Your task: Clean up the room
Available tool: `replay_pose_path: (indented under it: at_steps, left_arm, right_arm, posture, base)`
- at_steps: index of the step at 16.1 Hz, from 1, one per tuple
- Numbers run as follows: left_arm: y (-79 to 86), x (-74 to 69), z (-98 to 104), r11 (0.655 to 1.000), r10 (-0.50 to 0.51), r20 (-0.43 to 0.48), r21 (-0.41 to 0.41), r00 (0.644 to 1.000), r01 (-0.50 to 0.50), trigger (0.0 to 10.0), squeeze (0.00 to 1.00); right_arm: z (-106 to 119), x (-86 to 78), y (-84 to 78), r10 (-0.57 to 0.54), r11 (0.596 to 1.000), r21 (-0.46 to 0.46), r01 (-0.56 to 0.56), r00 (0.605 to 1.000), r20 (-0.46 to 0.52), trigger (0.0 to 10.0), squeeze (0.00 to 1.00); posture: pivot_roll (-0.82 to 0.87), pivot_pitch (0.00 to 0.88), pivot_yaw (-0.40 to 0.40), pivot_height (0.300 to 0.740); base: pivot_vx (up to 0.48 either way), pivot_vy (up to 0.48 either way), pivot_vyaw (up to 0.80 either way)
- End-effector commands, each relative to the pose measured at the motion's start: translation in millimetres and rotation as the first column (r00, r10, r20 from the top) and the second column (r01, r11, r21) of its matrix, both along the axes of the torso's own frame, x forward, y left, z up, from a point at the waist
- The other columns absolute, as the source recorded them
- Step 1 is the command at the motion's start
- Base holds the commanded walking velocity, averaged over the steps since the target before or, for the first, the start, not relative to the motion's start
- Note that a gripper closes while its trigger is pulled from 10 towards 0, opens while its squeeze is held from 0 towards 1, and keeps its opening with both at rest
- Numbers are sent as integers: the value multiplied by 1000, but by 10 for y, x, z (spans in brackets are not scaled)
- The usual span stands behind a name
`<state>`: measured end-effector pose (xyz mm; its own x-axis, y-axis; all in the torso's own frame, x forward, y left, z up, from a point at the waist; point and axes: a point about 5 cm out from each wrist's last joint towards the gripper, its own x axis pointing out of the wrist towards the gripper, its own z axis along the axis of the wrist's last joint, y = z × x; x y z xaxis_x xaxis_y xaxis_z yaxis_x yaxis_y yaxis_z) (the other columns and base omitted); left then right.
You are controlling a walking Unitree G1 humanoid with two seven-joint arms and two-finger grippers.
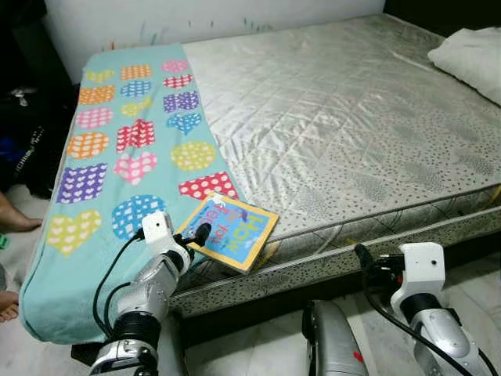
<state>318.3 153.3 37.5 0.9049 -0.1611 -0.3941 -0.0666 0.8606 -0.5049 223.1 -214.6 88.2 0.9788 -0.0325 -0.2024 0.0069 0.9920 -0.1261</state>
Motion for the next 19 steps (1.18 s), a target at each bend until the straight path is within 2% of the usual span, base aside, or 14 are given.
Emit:
replay_pose_path:
  at_steps: [1,3,7,10,12,17,19]
  left_arm:
    - [25,-32,-28,1000,18,-2,-6,1000,-18,10000,0]
    - [62,-107,-123,999,48,-34,-7,998,-49,10000,0]
    - [196,-241,-186,981,191,-72,-34,979,-193,10000,0]
    - [199,-287,-186,981,185,-71,-46,980,-189,10000,0]
    - [187,-263,-244,984,154,-99,-79,983,-162,10000,0]
    - [149,-176,-295,962,165,-168,-190,972,-196,10000,0]
    - [75,-133,-280,960,129,-154,-230,980,-163,10000,0]
  right_arm:
    - [54,8,-4,-5,1000,-3,5,1000,12,10000,0]
    - [52,20,1,-5,1000,-3,5,1000,8,10000,0]
    - [39,42,11,-1,1000,-3,1,1000,4,10000,0]
    - [29,76,26,-3,1000,2,3,1000,5,10000,0]
    - [38,89,58,-1,1000,8,1,1000,11,10000,0]
    - [78,84,-5,-22,1000,-4,22,1000,22,10000,0]
    - [91,93,3,-23,1000,-5,23,999,26,10000,0]
  posture:
    - [-269,32,39,514]
    - [-262,34,36,514]
    - [-250,30,37,514]
    - [-237,28,39,514]
    - [-245,29,39,514]
    - [-267,32,39,514]
    - [-276,33,35,514]
  base:
    - [0,0,0]
    - [0,0,0]
    - [0,0,0]
    - [0,0,0]
    - [0,0,0]
    - [0,0,0]
    - [0,0,0]
